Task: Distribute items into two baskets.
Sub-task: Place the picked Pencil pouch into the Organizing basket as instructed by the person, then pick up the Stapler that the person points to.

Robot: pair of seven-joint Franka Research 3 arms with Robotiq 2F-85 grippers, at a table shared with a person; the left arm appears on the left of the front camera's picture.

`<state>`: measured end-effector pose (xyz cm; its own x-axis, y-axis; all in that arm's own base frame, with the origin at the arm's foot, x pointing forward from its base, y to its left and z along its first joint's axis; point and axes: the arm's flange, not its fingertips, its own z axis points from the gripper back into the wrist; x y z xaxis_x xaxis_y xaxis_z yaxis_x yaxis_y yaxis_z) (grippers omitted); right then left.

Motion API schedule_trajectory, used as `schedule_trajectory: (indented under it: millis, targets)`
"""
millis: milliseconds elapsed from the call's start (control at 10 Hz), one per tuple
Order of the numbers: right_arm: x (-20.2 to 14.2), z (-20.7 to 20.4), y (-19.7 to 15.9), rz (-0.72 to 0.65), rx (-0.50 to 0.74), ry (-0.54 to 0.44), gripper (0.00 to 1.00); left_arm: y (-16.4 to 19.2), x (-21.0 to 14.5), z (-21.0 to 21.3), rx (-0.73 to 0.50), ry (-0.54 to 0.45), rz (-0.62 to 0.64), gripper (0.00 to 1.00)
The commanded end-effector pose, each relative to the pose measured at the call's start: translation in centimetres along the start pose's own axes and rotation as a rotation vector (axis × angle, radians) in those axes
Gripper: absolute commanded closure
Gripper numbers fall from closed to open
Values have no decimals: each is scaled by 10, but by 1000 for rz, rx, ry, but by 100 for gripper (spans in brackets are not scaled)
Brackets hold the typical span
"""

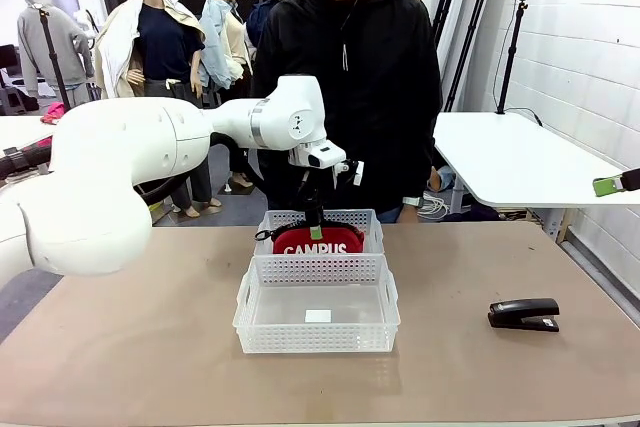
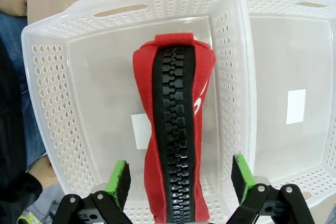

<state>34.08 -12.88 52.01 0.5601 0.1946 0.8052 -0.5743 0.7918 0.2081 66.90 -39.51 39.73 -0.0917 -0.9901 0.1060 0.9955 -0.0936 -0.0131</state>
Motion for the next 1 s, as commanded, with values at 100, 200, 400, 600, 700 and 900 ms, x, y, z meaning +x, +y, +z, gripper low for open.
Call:
schedule_trajectory:
  millis: [100,200,400,600,700,900]
  targets:
    - [-1,-3,-2,3,19,-29,0,1,-1,1,8,-3,2,0]
    - [-1,-3,-2,3,19,-29,0,1,-1,1,8,-3,2,0]
    - [-1,-3,-2,3,19,-29,0,1,-1,1,8,-3,2,0]
    - [-1,-3,-2,3,19,-29,0,0,0,0,0,0,0,0]
    - [-1,-3,-2,3,19,-29,0,-2,-8,18,16,-9,41,0]
    - [-1,-3,-2,3,19,-29,0,-17,-30,59,23,-65,136,0]
